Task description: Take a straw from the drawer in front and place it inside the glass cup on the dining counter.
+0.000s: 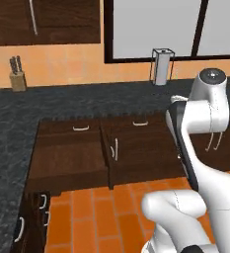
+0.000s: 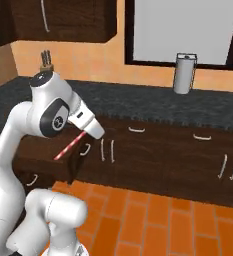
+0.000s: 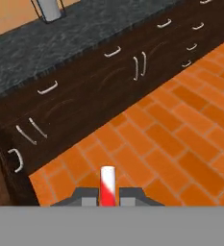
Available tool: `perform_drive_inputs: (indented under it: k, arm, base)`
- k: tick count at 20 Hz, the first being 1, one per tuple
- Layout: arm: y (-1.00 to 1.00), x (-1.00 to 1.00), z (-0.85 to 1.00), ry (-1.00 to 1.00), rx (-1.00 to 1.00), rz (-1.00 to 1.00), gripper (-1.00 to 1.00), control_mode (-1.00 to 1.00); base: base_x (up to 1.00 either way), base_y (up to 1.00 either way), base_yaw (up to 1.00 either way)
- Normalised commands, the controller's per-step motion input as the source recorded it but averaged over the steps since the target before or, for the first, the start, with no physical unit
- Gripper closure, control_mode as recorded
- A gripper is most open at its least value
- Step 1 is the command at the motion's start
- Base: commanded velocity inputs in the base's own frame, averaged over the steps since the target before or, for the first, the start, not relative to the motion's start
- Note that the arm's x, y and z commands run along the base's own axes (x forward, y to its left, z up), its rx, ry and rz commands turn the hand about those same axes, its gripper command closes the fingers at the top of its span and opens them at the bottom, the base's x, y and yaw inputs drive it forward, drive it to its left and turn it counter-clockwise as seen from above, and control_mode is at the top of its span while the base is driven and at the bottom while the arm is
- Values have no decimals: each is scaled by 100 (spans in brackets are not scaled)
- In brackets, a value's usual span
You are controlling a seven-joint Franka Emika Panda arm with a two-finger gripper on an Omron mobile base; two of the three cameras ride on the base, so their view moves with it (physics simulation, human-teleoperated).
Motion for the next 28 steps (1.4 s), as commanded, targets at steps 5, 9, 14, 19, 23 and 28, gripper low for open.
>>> perform_drive_inputs:
  k: [5, 9, 14, 19, 23, 28]
  arm:
    - [0, 0, 0, 0, 0, 0, 100, 100]
    - [0, 0, 0, 0, 0, 0, 100, 100]
    - [0, 0, 0, 0, 0, 0, 100, 100]
    - [0, 0, 0, 0, 0, 0, 100, 100]
    - [0, 0, 0, 0, 0, 0, 100, 100]
    - [0, 0, 0, 0, 0, 0, 100, 100]
  base:
    - [0, -86, -75]
    - [4, -74, -72]
    - [28, -43, -68]
    - [37, -24, -66]
    - [21, -1, -65]
    - [-71, -22, -45]
